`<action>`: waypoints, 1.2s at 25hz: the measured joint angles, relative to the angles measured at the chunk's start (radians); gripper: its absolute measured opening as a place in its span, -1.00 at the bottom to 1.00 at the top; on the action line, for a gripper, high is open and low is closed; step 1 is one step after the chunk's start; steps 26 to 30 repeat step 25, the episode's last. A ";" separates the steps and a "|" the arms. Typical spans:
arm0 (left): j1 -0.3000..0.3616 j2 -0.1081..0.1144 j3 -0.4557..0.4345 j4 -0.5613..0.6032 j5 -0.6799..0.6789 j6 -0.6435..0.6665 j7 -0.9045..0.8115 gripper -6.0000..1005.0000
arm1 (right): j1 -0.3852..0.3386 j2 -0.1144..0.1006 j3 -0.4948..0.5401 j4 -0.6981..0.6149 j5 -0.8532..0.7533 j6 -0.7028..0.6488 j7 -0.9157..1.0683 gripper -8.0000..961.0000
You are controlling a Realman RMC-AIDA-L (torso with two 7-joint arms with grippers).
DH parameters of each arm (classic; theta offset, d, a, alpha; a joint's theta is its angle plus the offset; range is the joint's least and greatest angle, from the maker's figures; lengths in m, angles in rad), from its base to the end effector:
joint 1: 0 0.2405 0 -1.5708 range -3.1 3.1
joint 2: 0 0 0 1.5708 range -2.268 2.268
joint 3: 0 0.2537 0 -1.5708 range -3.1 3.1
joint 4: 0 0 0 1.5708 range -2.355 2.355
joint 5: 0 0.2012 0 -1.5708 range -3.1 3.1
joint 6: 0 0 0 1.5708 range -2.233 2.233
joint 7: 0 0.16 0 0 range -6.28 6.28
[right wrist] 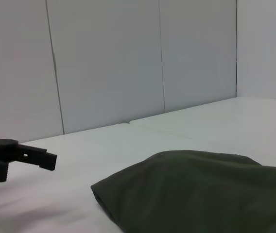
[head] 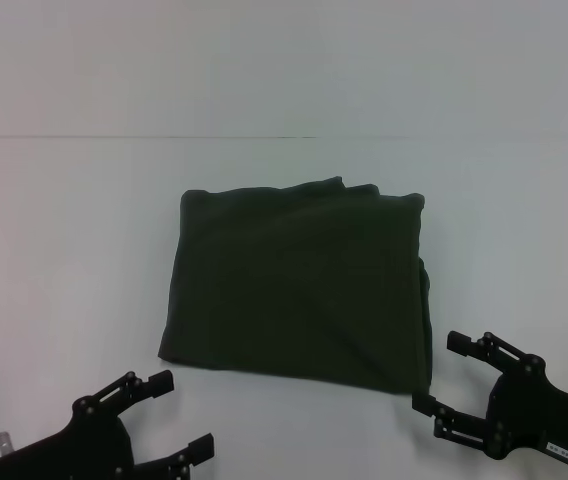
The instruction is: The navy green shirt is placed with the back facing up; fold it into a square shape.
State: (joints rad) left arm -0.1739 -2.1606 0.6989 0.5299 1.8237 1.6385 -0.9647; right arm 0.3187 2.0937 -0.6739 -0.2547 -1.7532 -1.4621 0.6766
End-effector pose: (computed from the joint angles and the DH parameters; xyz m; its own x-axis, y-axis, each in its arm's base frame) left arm -0.3027 0.2137 -0.0465 0.6907 0.2758 0.6685 0.5321 -0.8199 -0.2114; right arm 0.3089 0.2485 -0.0616 0.7805 -0.1579 -0.6049 -0.4532 -0.8094 -0.3734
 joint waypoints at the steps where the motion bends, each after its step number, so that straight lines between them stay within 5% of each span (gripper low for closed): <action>1: -0.002 0.000 -0.008 0.000 0.000 0.004 0.000 0.86 | 0.000 0.000 0.000 0.001 0.000 0.000 0.000 0.87; 30: -0.013 0.002 -0.027 0.001 0.000 0.029 -0.001 0.86 | 0.000 0.002 0.001 0.002 0.000 -0.020 0.000 0.87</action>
